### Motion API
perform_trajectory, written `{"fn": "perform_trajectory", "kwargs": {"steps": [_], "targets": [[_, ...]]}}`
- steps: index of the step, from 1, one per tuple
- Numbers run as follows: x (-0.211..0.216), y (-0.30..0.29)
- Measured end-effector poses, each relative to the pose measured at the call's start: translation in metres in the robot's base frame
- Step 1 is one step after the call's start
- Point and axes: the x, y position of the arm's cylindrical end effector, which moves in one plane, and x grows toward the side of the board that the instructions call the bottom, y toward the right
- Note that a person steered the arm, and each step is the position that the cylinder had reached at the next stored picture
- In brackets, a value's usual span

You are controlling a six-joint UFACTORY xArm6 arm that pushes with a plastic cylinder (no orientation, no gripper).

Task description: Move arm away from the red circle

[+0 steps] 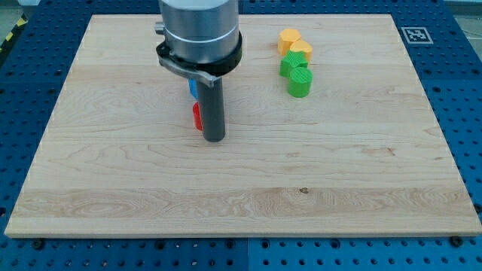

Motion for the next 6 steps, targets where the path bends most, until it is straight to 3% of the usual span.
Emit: {"fn": "perform_trajectory", "kwargs": {"steps": [2,3,4,6], "targets": [[0.016,-0.02],[0.003,-0.07],[-0.046,-0.109],[-0.113,-0.098]]}}
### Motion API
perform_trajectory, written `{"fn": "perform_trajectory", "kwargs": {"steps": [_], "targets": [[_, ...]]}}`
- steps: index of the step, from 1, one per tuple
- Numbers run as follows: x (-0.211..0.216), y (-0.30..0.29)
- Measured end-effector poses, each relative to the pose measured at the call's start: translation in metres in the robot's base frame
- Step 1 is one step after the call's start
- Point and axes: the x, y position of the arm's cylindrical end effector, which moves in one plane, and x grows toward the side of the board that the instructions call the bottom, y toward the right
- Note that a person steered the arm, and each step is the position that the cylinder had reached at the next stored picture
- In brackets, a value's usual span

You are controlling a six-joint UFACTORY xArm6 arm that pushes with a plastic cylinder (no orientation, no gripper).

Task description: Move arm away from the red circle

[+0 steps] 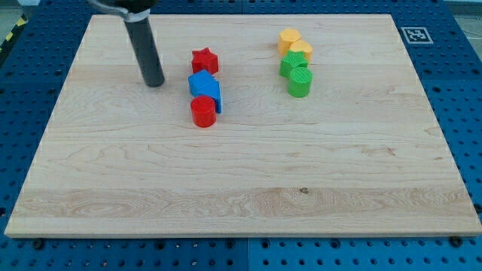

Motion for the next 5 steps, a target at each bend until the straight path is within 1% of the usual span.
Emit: {"fn": "perform_trajectory", "kwargs": {"steps": [1,2,3,5], "targets": [[-0.015,0.006],[-0.017,0.003],[-0.014,-0.023],[0.002,-0.018]]}}
